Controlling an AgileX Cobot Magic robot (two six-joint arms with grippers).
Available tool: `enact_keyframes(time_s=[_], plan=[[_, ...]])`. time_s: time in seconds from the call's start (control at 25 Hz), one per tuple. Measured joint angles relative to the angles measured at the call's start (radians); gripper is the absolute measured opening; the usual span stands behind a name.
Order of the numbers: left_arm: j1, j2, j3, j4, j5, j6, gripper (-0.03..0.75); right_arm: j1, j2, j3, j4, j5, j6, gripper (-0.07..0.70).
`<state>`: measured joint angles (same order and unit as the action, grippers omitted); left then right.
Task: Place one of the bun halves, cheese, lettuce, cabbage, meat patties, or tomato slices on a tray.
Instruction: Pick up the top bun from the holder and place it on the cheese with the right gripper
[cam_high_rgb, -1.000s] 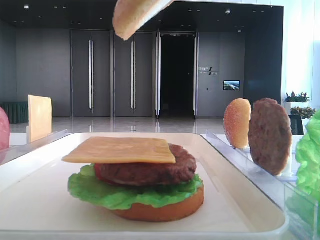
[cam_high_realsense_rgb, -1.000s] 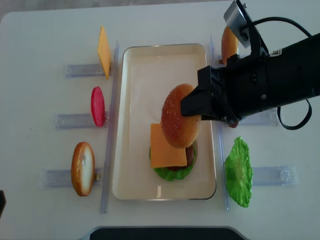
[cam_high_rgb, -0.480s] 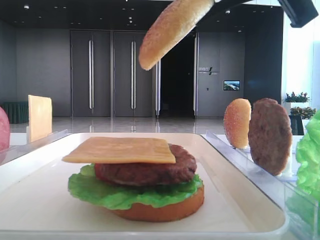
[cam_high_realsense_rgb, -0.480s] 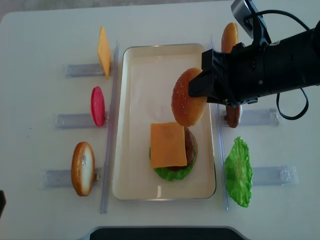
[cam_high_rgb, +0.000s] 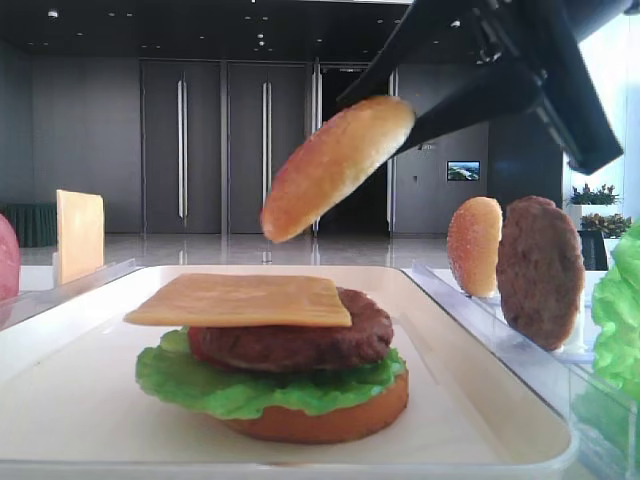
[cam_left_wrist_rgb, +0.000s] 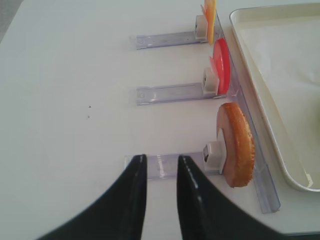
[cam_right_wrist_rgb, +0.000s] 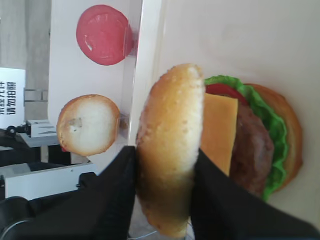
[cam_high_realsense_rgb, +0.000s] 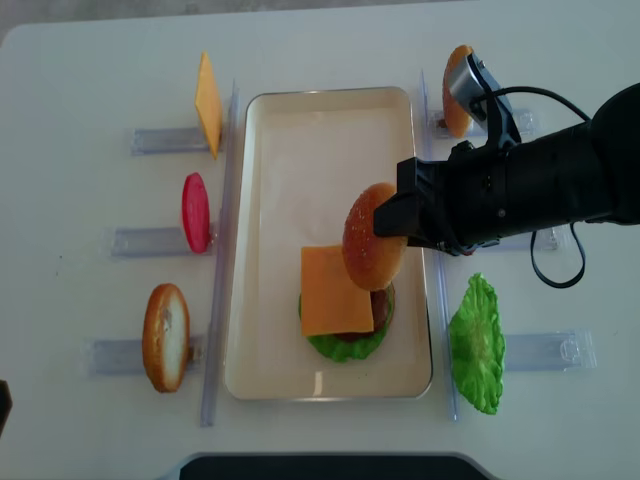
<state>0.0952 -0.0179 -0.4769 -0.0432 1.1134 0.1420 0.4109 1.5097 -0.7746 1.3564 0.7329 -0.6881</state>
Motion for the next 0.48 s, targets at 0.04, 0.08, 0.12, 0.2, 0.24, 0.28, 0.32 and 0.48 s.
enact_keyframes(time_s=[0.04, 0.08, 0.12, 0.2, 0.24, 0.28, 0.32, 0.48], plan=[[0.000, 0.000, 0.000, 0.000, 0.000, 0.000, 0.159, -0.005, 0.022, 0.000, 0.042, 0.020, -0.027, 0.224], [0.000, 0.000, 0.000, 0.000, 0.000, 0.000, 0.159, -0.011, 0.044, 0.000, 0.086, 0.043, -0.061, 0.224], [0.000, 0.000, 0.000, 0.000, 0.000, 0.000, 0.159, -0.013, 0.061, 0.000, 0.123, 0.065, -0.094, 0.224], [0.000, 0.000, 0.000, 0.000, 0.000, 0.000, 0.159, -0.015, 0.096, 0.000, 0.203, 0.115, -0.143, 0.224], [0.000, 0.000, 0.000, 0.000, 0.000, 0.000, 0.159, -0.015, 0.110, 0.000, 0.230, 0.135, -0.161, 0.224], [0.000, 0.000, 0.000, 0.000, 0.000, 0.000, 0.159, -0.015, 0.120, 0.000, 0.244, 0.151, -0.177, 0.224], [0.000, 0.000, 0.000, 0.000, 0.000, 0.000, 0.159, -0.015, 0.130, 0.002, 0.257, 0.162, -0.186, 0.224], [0.000, 0.000, 0.000, 0.000, 0.000, 0.000, 0.159, -0.015, 0.139, 0.033, 0.304, 0.180, -0.232, 0.224]])
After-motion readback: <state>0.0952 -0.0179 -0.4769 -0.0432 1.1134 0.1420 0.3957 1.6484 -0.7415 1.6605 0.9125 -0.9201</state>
